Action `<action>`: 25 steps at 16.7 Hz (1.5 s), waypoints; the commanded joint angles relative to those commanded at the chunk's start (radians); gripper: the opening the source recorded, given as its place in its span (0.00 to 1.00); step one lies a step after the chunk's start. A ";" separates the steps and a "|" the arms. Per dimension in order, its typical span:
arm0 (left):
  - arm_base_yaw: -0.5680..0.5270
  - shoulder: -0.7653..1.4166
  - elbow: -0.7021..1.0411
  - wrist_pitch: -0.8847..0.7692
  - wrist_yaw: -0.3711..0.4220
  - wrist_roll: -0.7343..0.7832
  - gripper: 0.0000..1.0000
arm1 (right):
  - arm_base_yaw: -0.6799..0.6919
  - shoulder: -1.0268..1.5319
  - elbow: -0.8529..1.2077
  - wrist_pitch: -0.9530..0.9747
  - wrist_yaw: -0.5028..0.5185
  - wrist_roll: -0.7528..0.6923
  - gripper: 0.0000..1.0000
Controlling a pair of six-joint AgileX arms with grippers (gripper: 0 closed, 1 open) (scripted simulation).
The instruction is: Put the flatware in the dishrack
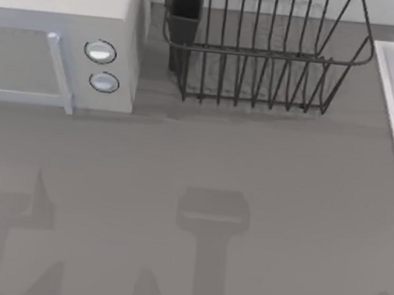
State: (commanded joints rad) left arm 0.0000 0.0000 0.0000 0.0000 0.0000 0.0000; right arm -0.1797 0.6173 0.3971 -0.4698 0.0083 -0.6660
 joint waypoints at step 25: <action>0.000 0.000 0.000 0.000 0.000 0.000 1.00 | -0.203 0.886 0.368 -0.359 -0.003 -0.875 1.00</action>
State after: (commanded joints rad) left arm 0.0000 0.0000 0.0000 0.0000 0.0000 0.0000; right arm -0.3826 1.5030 0.7656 -0.8286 0.0056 -1.5407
